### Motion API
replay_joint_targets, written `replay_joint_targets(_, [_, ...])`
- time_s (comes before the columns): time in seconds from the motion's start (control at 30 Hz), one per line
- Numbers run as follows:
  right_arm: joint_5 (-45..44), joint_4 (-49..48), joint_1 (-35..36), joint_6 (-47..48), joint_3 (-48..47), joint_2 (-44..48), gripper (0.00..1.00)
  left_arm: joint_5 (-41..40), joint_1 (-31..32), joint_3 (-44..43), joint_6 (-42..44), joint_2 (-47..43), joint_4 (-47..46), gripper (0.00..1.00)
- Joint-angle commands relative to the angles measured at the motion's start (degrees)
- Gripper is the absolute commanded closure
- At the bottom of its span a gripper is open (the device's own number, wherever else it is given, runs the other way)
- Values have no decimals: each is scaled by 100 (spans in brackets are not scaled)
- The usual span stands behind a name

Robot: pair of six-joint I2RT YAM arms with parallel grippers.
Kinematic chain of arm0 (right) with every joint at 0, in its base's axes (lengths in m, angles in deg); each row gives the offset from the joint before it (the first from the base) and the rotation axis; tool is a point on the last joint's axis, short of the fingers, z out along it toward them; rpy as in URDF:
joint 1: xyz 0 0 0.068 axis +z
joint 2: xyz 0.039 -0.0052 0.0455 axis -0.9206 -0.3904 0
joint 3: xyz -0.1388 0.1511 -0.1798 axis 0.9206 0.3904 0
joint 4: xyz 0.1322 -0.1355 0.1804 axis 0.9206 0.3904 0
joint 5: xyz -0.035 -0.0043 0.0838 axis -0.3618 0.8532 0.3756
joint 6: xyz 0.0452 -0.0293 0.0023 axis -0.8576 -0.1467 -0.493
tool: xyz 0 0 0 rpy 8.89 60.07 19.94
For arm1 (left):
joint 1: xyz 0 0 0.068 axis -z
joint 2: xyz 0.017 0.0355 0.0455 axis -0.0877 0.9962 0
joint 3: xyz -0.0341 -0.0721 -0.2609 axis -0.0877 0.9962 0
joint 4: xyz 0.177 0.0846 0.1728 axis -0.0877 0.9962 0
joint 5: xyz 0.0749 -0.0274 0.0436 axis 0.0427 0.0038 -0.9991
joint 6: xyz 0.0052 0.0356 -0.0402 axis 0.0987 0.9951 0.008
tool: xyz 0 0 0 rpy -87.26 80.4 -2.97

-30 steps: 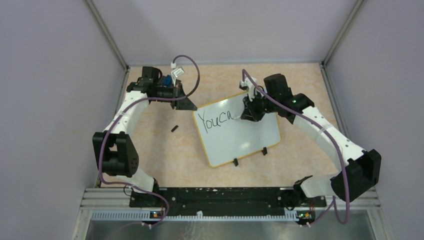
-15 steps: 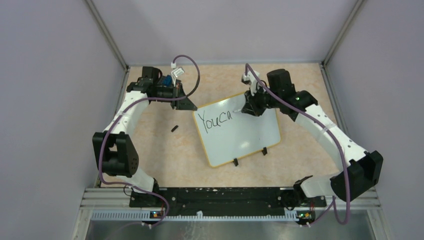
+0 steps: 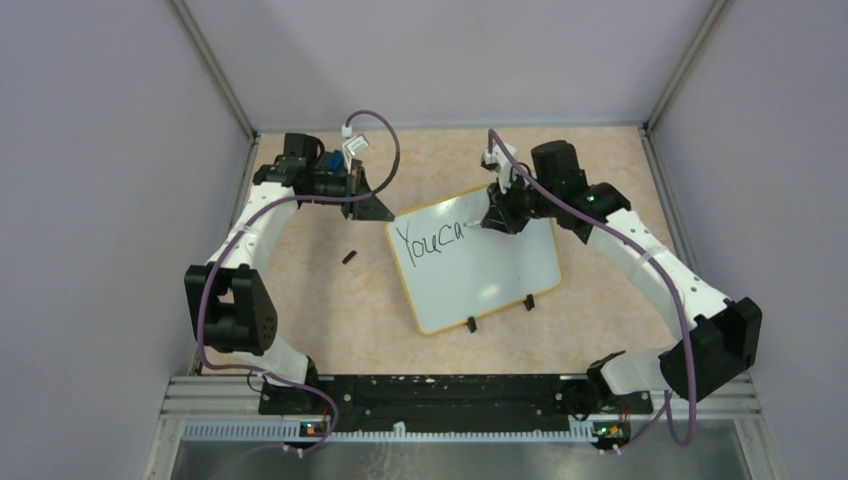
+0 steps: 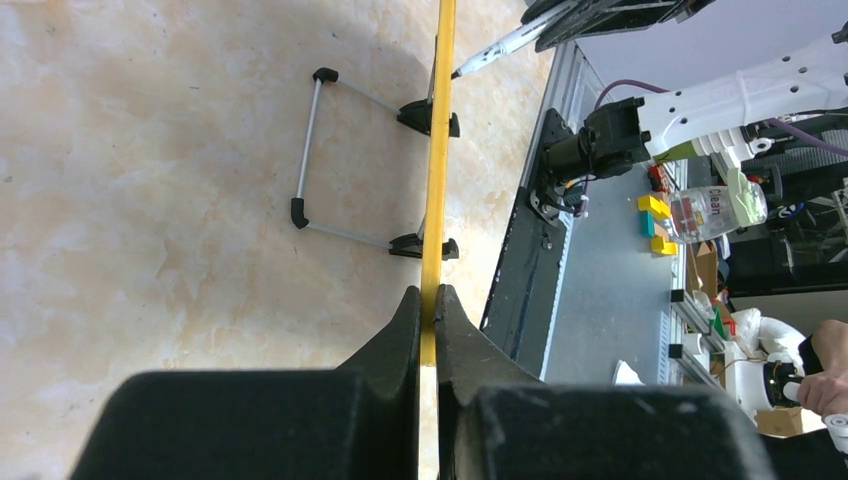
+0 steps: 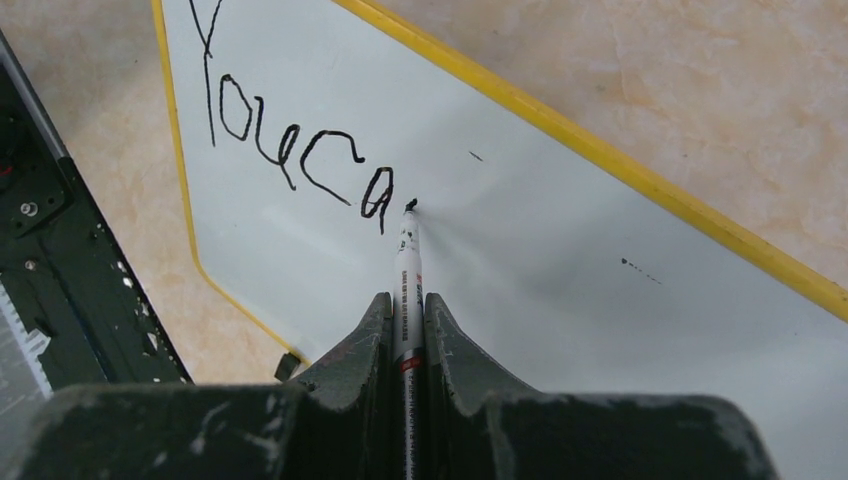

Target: Write a sentence on the whiteboard

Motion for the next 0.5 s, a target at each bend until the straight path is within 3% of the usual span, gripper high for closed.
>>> replay_joint_targets(0.0, [19, -157, -32, 84, 174, 69, 100, -59, 94, 90, 81, -161, 138, 100])
replay_joint_targets(0.47, [10, -117, -32, 10, 208, 251, 100, -48, 96, 127, 73, -159, 132, 100])
